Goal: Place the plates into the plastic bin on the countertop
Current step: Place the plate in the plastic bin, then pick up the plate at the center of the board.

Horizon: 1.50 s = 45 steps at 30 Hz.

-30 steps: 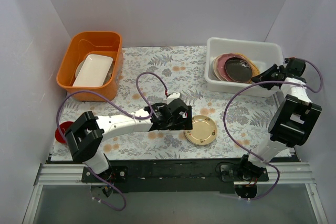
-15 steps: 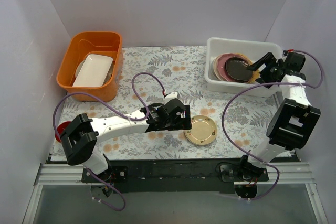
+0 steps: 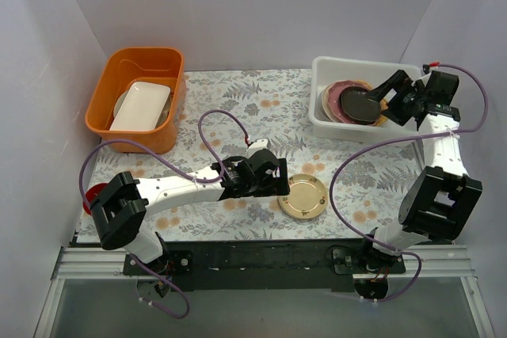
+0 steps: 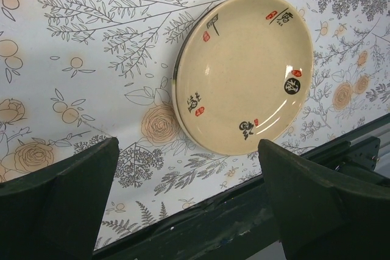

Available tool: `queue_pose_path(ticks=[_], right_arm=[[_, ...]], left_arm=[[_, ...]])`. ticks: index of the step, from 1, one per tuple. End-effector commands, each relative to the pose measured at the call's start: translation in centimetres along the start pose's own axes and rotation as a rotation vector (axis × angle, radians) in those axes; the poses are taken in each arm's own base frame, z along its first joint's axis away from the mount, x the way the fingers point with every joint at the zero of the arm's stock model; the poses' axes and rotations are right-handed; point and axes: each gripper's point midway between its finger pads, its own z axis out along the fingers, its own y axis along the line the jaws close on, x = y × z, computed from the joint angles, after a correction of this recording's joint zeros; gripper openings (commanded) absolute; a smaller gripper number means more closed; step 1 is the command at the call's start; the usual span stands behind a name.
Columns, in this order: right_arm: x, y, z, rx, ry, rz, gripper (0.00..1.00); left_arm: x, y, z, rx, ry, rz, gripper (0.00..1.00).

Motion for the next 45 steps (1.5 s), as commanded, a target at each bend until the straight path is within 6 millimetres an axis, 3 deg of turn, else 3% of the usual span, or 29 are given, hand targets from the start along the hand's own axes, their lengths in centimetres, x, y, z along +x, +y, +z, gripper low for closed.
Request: queue_pose_path(ticks=[1,6,10,16,20,22,29,33,40,42,45], right_arm=[[-0.5,2.8,-0.6,-0.051,0.004,-0.082,0.98],[3.3,4.3,-0.3,-0.054,0.095,-0.162,0.98],[7.2,3.8,-0.8,-0.053,0.158,-0.181,0.98],[12.1,2.6,-3.1,-0.055,0.212,-0.196,0.96],[14.4,2.6,-5.1,-0.075,0.222,-0.214,0.93],[15.6,1.8,-5.7,-0.050,0.242,-0.208,0.92],[22.7,-2.8,-6.4,-0.009,0.343,-0.148,0.87],[24.3,-4.3,-6.8,0.020,0.369,-0.145,0.86],[24.5,-5.0,-7.1,0.051,0.401,-0.189,0.84],[24.7,-5.2,-7.2,0.057,0.405,-0.193,0.81],[25.5,-5.3,-7.3,0.039,0.419,-0.188,0.67]], left_arm=[[-0.9,-1.4,-1.0,0.047,-0.034,-0.003,0.98],[-0.7,-2.5,-1.0,0.100,-0.009,-0.001,0.98],[-0.5,-2.5,-0.8,0.095,0.000,0.001,0.98],[-0.6,-2.7,-0.8,0.125,0.014,-0.021,0.98],[-0.2,-2.6,-0.5,0.157,0.043,-0.049,0.98],[-0.5,-2.7,-0.3,0.167,0.045,-0.065,0.98],[0.0,-3.2,-0.6,0.251,0.091,-0.117,0.98],[0.1,-2.5,-0.5,0.249,0.099,-0.133,0.98],[-0.2,-2.1,-0.4,0.256,0.101,-0.147,0.98],[0.0,-2.0,-0.3,0.253,0.105,-0.159,0.98],[0.4,-1.6,-0.2,0.249,0.117,-0.160,0.98]])
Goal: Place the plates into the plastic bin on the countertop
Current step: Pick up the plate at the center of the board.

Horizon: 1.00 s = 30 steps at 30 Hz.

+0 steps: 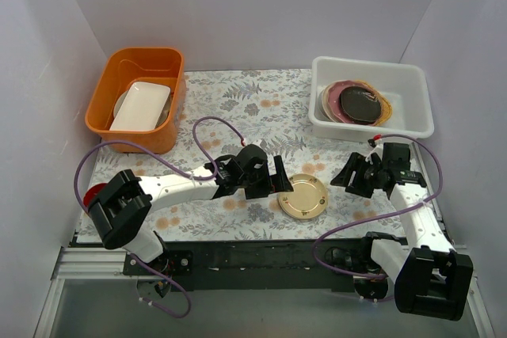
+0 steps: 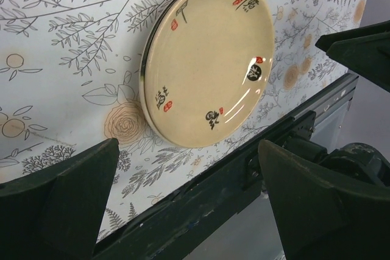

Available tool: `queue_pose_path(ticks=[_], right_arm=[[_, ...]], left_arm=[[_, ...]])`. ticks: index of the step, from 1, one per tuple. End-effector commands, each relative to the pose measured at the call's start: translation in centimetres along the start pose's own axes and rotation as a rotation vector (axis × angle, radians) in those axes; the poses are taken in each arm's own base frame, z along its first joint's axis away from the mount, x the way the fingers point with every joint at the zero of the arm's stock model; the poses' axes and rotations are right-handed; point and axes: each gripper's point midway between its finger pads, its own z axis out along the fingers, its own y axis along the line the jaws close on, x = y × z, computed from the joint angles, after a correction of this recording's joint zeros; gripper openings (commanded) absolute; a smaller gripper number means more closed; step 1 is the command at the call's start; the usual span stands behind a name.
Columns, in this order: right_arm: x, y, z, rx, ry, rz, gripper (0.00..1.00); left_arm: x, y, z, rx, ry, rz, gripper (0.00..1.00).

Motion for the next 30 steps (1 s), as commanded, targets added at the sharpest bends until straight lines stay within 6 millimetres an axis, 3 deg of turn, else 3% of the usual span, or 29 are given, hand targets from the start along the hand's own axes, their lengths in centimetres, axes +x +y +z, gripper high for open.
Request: queue_pose_path(ticks=[1,25,30], right_arm=[[0.4,0.3,-0.2,-0.015,0.009,-0.035,0.65],[4.5,0.1,2.2,0.026,0.155,-0.049,0.49],[4.9,-0.4,3.0,0.055,0.177,-0.045,0.39]], left_arm=[[0.0,-0.5,-1.0,0.036,-0.003,-0.003,0.98],[0.4,0.0,-0.2,0.021,0.018,0.008,0.98],[0.0,-0.1,-0.4,0.017,0.004,0.014,0.98]])
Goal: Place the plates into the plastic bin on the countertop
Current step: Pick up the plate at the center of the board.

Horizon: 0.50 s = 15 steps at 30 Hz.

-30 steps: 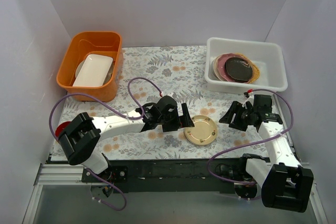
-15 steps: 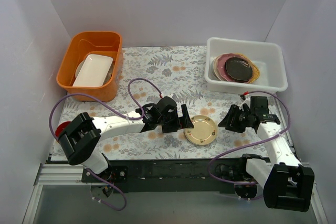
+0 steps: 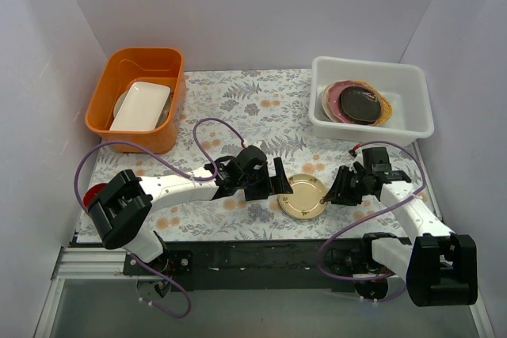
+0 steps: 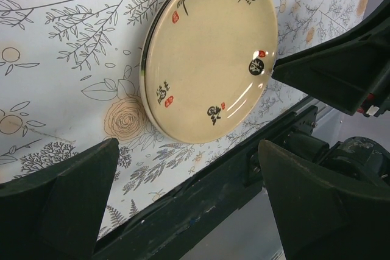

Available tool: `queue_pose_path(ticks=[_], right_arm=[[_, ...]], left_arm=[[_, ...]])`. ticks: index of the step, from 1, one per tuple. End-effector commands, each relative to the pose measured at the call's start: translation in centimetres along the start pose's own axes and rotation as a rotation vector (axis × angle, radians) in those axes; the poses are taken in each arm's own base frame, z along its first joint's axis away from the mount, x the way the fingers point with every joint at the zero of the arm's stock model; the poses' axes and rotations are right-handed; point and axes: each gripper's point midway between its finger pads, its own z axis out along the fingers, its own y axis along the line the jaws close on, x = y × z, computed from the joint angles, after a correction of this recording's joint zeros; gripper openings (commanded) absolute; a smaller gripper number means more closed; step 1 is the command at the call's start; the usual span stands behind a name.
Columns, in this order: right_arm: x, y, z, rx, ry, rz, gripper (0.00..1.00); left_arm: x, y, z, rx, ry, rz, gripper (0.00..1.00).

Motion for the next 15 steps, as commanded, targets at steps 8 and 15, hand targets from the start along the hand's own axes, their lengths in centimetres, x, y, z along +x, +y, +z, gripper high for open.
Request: queue_pose_path(ticks=[8,15], right_arm=[[0.1,-1.2,2.4,0.044,0.023,0.013,0.17],[0.0,-1.0,1.9,0.045,0.016,0.005,0.03]], left_arm=[[-0.3,-0.1,-0.7,0.011,-0.015,0.016,0.98],[-0.2,0.3,-0.9,0.003,-0.022,0.014,0.98]])
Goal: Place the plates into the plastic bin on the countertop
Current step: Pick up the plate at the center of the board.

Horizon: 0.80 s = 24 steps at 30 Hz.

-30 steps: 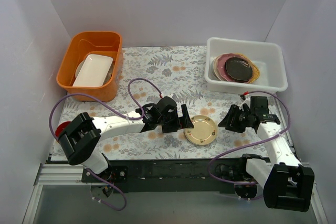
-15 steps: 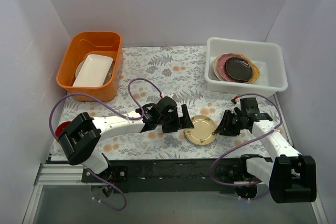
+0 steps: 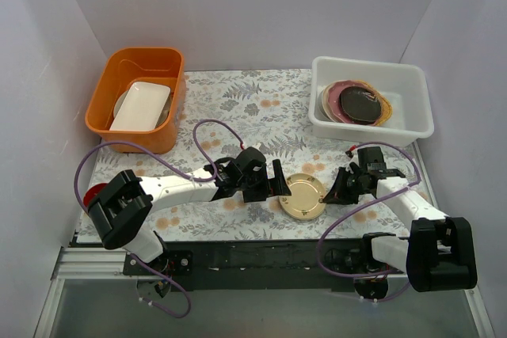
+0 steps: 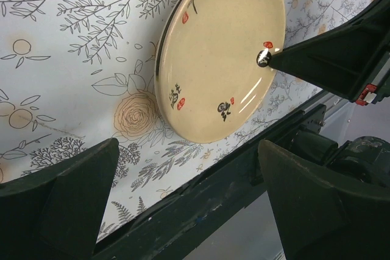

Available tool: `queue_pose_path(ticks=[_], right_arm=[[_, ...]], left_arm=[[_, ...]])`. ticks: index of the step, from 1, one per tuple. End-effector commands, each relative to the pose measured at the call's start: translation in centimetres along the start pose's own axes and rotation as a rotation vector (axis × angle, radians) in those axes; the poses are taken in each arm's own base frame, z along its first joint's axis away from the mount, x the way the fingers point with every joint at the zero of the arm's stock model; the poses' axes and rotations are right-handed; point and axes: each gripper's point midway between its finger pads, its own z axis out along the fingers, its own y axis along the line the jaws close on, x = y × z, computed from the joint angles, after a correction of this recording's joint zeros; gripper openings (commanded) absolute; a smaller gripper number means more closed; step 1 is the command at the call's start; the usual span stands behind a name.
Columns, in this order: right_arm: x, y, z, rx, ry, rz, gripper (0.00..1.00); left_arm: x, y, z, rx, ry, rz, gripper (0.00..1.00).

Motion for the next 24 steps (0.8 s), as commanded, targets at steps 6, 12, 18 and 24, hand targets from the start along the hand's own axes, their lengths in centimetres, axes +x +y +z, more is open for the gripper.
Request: queue_pose_path(ticks=[6,12,18,24], right_arm=[[-0.5,0.0,-0.9,0.024,-0.032,-0.046,0.01],[-1.1,0.6,-1.7,0.015,-0.056,-0.067,0.01],[-1.7,2.0,-2.1,-0.039,-0.064,-0.079,0.01],[-1.3,1.9,-1.6,-0.054,-0.055,-0.075,0.01]], left_arm=[[-1.0,-0.7,-0.8,0.017,-0.038,0.017,0.98],[-0.3,-0.1,-0.3,0.023,-0.022,-0.002,0.98],[0.3,0.1,1.1,0.027,0.017,0.003,0.93],[1.7,1.1,3.1,0.029,0.077,-0.017,0.62]])
